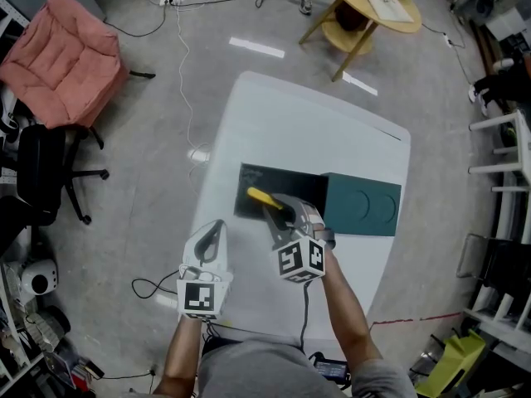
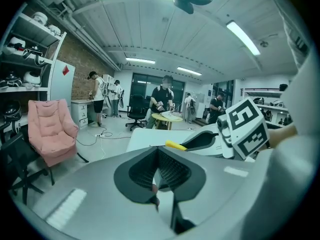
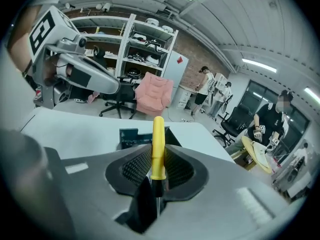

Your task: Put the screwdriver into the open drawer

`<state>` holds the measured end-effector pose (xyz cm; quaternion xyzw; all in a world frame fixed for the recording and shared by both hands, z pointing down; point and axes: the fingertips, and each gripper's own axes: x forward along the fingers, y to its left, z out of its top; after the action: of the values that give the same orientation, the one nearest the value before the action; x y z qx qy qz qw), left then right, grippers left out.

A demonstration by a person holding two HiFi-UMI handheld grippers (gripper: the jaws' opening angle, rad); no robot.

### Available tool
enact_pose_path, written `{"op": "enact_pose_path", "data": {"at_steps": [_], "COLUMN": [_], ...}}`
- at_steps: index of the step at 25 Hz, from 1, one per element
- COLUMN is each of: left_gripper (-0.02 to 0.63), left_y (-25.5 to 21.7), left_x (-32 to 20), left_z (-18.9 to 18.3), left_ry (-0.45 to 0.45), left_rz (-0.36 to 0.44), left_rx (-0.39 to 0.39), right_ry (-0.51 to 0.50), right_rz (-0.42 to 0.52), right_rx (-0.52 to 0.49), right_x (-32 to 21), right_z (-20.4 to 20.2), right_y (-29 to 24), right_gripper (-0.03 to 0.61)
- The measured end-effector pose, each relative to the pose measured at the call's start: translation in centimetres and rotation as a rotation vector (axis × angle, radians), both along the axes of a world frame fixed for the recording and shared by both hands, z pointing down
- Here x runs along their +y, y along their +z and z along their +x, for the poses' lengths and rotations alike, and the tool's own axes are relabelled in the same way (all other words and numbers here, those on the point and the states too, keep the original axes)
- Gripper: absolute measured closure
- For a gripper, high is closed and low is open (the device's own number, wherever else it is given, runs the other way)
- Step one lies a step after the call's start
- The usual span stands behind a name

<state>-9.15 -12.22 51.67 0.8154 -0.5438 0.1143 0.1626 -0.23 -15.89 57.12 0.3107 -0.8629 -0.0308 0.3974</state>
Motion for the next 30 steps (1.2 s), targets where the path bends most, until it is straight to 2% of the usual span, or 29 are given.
{"op": "enact_pose_path", "data": {"at_steps": [5, 11, 26, 30], "left_gripper": [0.601, 0.601, 0.601, 0.601], "left_y": [0.6, 1.8, 2.6, 3.1], "left_x": [-0.3, 0.0, -0.3, -0.2], "left_z": [-0.2, -0.6, -1.5, -1.6], "left_ry": [-0.021, -0.016, -0.04, -0.027], "left_rz": [-0.019, -0.037, -0.065, -0.064], "left_rx": [0.024, 0.014, 0.036, 0.018], "right_ry": [-0.054, -0.082, -0.085, -0.083], "right_rz": [-0.015, -0.043, -0.063, -0.099], "right_rx": [0.072, 0.15, 0.2, 0.211], "right_x": [0.0, 0.0, -1.6, -1.8], "right_z": [-0.7, -1.0, -1.4, -1.3], "right_y": [1.6, 3.6, 5.1, 5.6], "right_gripper": [0.497, 0.497, 0.495, 0.495]}}
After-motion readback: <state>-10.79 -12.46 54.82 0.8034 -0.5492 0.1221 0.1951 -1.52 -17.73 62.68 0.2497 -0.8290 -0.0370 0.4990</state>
